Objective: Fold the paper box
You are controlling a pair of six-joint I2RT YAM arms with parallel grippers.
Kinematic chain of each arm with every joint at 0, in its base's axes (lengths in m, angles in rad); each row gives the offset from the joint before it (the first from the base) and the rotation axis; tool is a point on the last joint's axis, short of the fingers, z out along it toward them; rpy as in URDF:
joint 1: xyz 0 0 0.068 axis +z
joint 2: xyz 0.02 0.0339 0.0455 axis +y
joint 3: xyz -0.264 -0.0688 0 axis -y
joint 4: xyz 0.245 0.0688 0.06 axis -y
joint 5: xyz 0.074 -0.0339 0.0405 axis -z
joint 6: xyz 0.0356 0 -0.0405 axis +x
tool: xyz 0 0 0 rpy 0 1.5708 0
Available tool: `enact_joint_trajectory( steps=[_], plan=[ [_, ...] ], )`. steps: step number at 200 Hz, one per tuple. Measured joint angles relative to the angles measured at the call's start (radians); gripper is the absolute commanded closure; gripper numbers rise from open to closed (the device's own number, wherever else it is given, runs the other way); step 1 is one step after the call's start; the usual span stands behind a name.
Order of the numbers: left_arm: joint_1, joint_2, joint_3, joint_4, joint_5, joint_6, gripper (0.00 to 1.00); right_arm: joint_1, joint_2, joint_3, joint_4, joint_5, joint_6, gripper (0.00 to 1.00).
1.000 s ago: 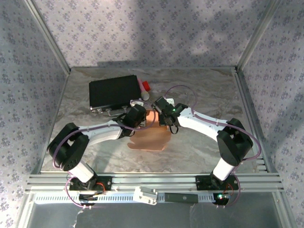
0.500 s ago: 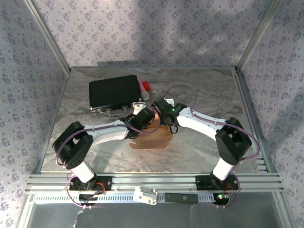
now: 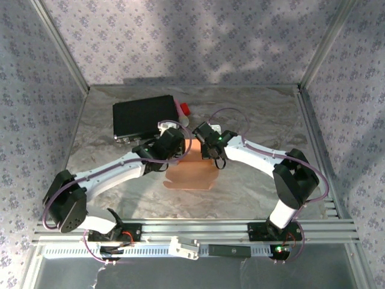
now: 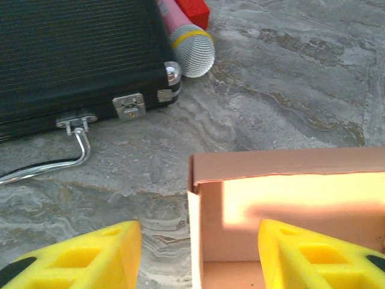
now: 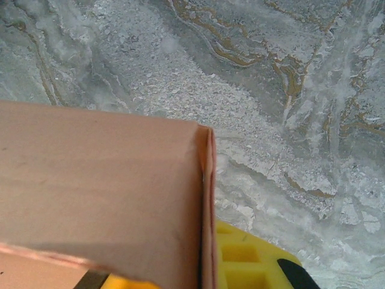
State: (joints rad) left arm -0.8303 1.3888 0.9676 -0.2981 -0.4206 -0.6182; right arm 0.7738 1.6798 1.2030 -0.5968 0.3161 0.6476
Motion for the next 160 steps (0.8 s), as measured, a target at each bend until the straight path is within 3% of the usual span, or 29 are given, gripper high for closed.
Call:
enact_joint_trajectory(
  steps=[110,160],
  plan=[
    [0.096,0.029,-0.007,-0.003,0.142,0.053,0.53,-0.019,-0.024,-0.024,0.029,-0.059,0.019,1.00],
    [0.104,0.095,-0.008,0.018,0.180,0.097,0.66,-0.026,-0.024,-0.024,0.032,-0.084,0.019,1.00]
  ],
)
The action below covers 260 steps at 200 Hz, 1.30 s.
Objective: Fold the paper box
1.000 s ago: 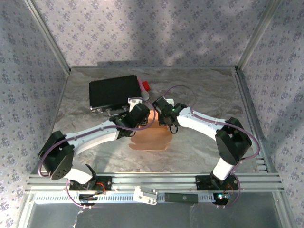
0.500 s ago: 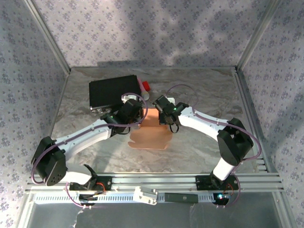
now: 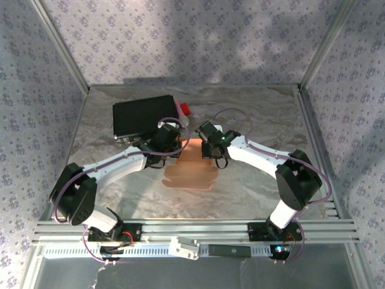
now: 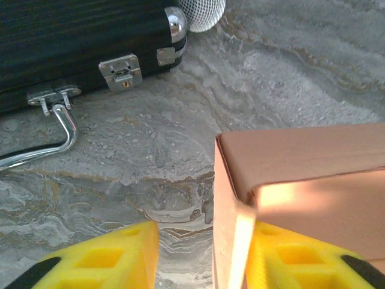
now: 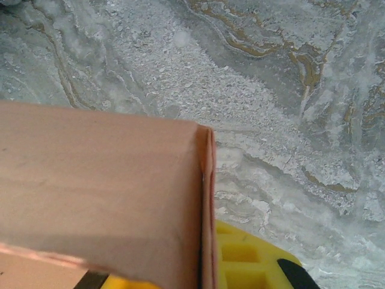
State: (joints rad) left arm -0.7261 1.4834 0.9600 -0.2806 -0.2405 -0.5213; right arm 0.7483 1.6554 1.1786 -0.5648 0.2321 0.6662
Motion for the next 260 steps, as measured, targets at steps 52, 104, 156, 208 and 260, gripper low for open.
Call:
enact_joint_trajectory(
  steps=[52,104,156,208,260],
  plan=[
    [0.006,0.016,-0.001,0.059,0.036,0.024,0.80,-0.003,0.000,0.000,0.008,-0.013,0.000,1.00],
    [-0.023,0.080,0.008,0.063,-0.040,0.024,0.91,-0.002,0.000,0.000,0.009,-0.021,0.000,1.00],
    [-0.116,0.155,0.095,-0.021,-0.285,-0.027,1.00,0.000,0.002,0.002,0.007,-0.020,0.036,1.00],
    [-0.147,0.170,0.103,-0.063,-0.393,-0.087,1.00,0.011,0.016,0.004,0.022,-0.027,0.060,1.00],
    [-0.163,0.153,0.109,-0.110,-0.423,-0.091,0.52,0.007,0.016,0.004,0.019,-0.040,0.085,1.00]
  ],
)
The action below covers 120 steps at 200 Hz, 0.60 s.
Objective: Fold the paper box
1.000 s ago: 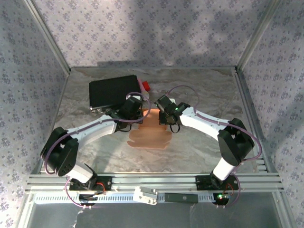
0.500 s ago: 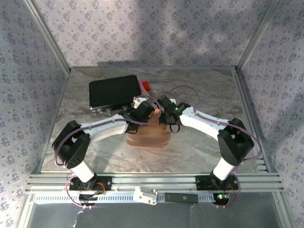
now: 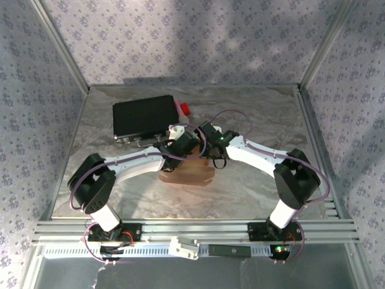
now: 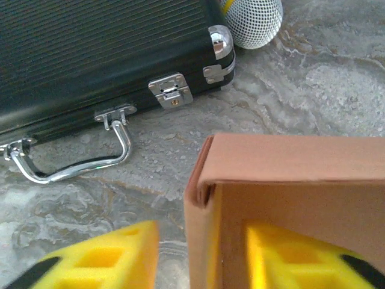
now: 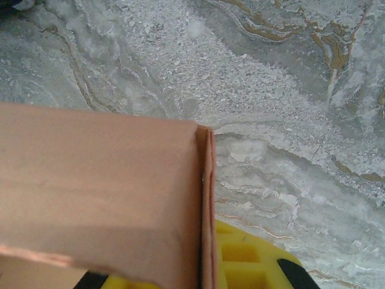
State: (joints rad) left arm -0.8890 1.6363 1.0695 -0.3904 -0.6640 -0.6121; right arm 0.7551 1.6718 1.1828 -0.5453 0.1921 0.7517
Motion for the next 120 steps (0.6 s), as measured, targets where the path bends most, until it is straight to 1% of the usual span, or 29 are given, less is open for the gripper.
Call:
enact_joint_trajectory(
  steps=[24,51,70,86,102,110,117,120],
  plan=[
    [-0.017,-0.057,0.042,-0.081,0.004,-0.022,0.51,-0.011,0.000,-0.001,0.001,-0.018,0.031,1.00],
    [-0.030,-0.216,0.093,-0.169,-0.003,-0.115,0.52,-0.051,0.000,-0.032,0.029,-0.063,0.098,1.00],
    [-0.031,-0.330,0.156,-0.270,-0.016,-0.236,0.52,-0.094,-0.003,-0.088,0.066,-0.109,0.162,1.00],
    [-0.048,-0.394,0.208,-0.353,-0.025,-0.343,0.50,-0.124,-0.012,-0.134,0.086,-0.143,0.221,1.00],
    [-0.112,-0.425,0.238,-0.439,-0.037,-0.463,0.43,-0.142,-0.027,-0.163,0.100,-0.167,0.293,1.00],
    [-0.150,-0.424,0.249,-0.483,-0.042,-0.526,0.41,-0.144,-0.039,-0.175,0.114,-0.174,0.330,1.00],
    [-0.178,-0.417,0.254,-0.517,-0.042,-0.573,0.38,-0.144,-0.051,-0.187,0.128,-0.182,0.362,1.00],
    [-0.190,-0.414,0.257,-0.532,-0.041,-0.593,0.35,-0.144,-0.057,-0.192,0.134,-0.184,0.375,1.00]
  ],
)
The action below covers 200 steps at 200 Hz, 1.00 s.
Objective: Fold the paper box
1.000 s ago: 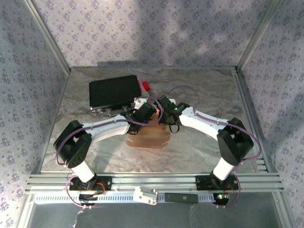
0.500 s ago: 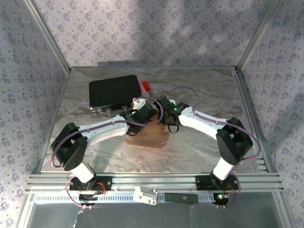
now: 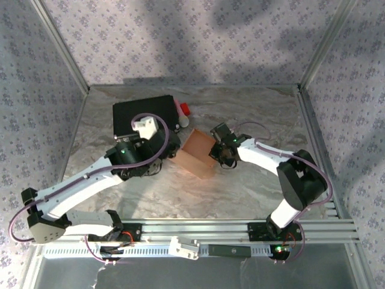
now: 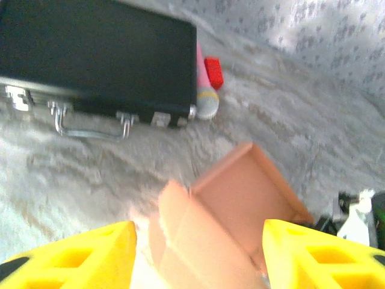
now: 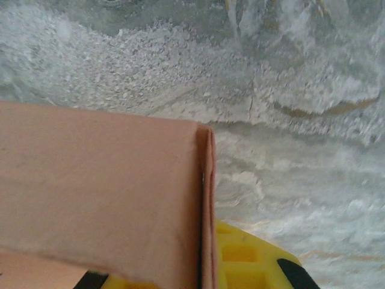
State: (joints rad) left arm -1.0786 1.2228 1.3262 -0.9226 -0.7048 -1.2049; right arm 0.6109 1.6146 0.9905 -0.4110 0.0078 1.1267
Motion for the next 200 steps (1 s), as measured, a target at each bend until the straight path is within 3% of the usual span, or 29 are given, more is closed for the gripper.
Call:
enact_joint_trajectory(
  steps=[29,60,200],
  plan=[
    [-0.095,0.068,0.003,-0.083,0.011,-0.183,0.29,0.002,-0.038,-0.039,0.047,-0.005,0.122,1.00],
    [-0.108,0.125,0.003,-0.068,0.043,-0.278,0.29,0.013,-0.050,-0.046,0.066,-0.005,0.196,1.00],
    [-0.079,0.206,-0.082,0.010,0.087,-0.409,0.71,0.034,-0.067,-0.100,0.133,-0.024,0.285,1.00]
  ],
)
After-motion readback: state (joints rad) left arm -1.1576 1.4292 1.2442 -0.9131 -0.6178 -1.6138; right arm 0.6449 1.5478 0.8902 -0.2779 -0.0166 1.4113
